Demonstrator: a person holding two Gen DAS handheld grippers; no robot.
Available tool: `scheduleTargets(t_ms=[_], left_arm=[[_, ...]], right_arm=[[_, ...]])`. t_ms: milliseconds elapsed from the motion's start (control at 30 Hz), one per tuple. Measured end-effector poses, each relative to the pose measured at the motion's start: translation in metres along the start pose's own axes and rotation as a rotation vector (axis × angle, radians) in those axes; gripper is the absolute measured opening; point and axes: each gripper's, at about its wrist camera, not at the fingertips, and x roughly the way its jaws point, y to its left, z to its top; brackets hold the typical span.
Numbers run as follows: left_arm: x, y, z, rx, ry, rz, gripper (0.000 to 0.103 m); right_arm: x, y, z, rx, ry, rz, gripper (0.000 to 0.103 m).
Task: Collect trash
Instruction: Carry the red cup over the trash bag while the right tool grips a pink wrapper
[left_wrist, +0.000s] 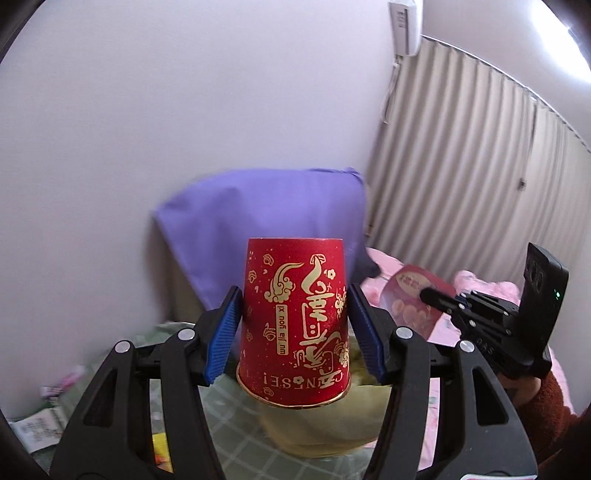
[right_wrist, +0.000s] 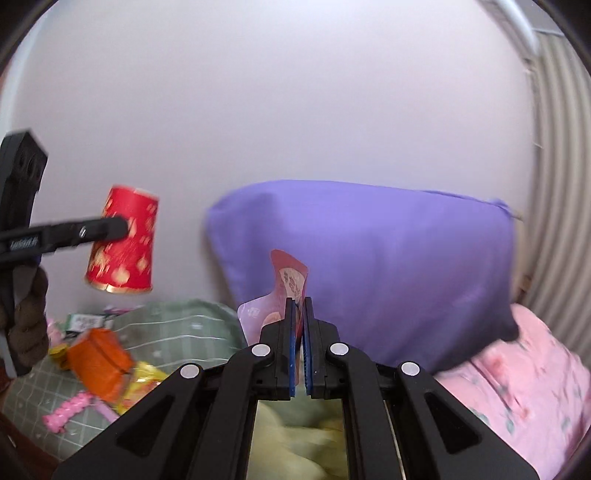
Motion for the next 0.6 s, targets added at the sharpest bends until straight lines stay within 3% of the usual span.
scheduleTargets(t_ms=[267,333,433,500,600], left_arm=[[0.118,-0.056,-0.029,-0.060,0.213,-0.256,0.055],[0.145,-0.066,-0.044,-0.022,0.289,-0.237,0.055],[0.174,-0.076,-0.071,0.098,0.408,-0.121,0.055],[0.176,-0.069,-0.086,0.129,0.461,-0.076,0.054],[0.161,-0.050,-0.092,0.115,0.468,-0.052,0.054]], right_arm=[[-0.030,-0.059,-0.030,0.100,0.023,-0.131,0.006],[-0.034,-0.066,-0.034,0.119,0.030,-0.143,0.006],[-0.035,-0.066,-0.042,0.127,0.045,-0.151,0.006],[-0.031,-0.064,-0.047,0.131,0.053,-0.143,0.006],[-0.016,-0.061,-0.053,0.139,0.075,-0.116,0.006]])
